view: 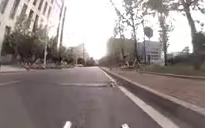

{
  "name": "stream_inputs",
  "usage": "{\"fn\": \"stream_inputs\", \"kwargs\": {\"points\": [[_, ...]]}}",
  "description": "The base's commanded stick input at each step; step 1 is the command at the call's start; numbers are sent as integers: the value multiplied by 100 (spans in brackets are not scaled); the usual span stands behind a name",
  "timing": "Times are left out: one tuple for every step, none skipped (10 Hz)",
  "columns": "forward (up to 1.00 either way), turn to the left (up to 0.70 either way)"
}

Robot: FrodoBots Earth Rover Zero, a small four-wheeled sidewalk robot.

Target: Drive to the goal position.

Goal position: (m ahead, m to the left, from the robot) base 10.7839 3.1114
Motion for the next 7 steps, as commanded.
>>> {"fn": "stream_inputs", "kwargs": {"points": [[99, 0], [99, 0], [99, 0], [99, 0], [99, 0], [99, 0], [99, 0]]}}
